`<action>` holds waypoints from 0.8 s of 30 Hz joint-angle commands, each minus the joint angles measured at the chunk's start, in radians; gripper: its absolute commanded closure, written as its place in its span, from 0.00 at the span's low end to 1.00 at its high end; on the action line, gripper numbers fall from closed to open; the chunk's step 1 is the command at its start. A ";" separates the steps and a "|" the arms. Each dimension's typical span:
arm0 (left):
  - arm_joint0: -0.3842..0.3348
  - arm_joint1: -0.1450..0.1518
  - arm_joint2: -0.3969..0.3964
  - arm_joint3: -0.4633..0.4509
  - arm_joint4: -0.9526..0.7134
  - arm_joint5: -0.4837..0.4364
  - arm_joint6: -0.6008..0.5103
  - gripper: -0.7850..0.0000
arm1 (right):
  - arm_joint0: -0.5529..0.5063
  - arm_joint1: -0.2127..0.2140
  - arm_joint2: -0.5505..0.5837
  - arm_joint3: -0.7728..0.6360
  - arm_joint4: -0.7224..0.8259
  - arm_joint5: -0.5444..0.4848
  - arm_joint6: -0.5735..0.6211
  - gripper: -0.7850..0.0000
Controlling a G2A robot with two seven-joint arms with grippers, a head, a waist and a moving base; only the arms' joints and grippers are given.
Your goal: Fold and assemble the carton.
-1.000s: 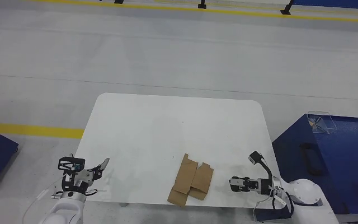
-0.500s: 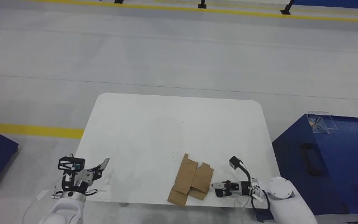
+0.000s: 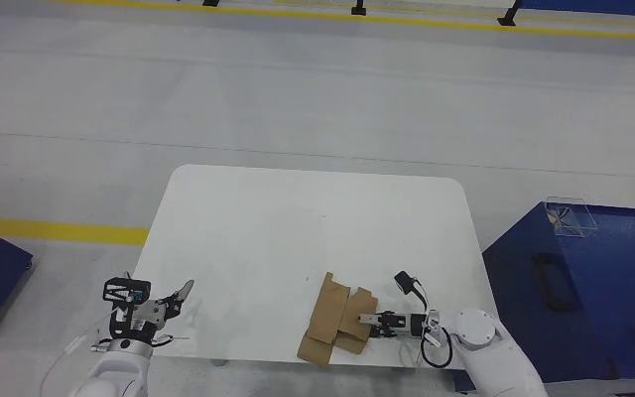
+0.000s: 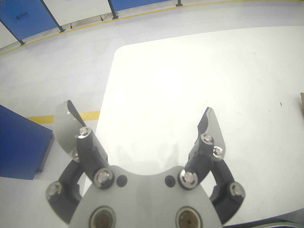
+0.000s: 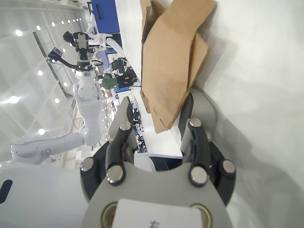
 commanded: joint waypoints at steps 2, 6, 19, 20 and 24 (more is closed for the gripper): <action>0.000 0.000 0.000 0.000 0.000 0.000 0.000 0.00 | 0.022 -0.006 -0.022 0.029 0.009 0.000 -0.013 0.21; 0.000 0.000 0.000 0.000 0.000 0.000 0.000 0.00 | 0.048 -0.016 -0.048 0.060 0.040 -0.026 -0.022 0.88; 0.000 0.000 0.000 0.000 0.000 0.000 0.000 0.00 | 0.133 -0.040 -0.101 0.165 0.133 -0.113 -0.008 1.00; 0.000 0.000 0.000 0.000 0.000 0.000 0.000 0.00 | 0.138 -0.043 -0.107 0.167 0.139 -0.116 -0.003 1.00; 0.000 0.000 0.000 0.000 0.000 0.000 0.000 0.00 | 0.177 -0.052 -0.120 0.173 0.229 -0.118 0.085 1.00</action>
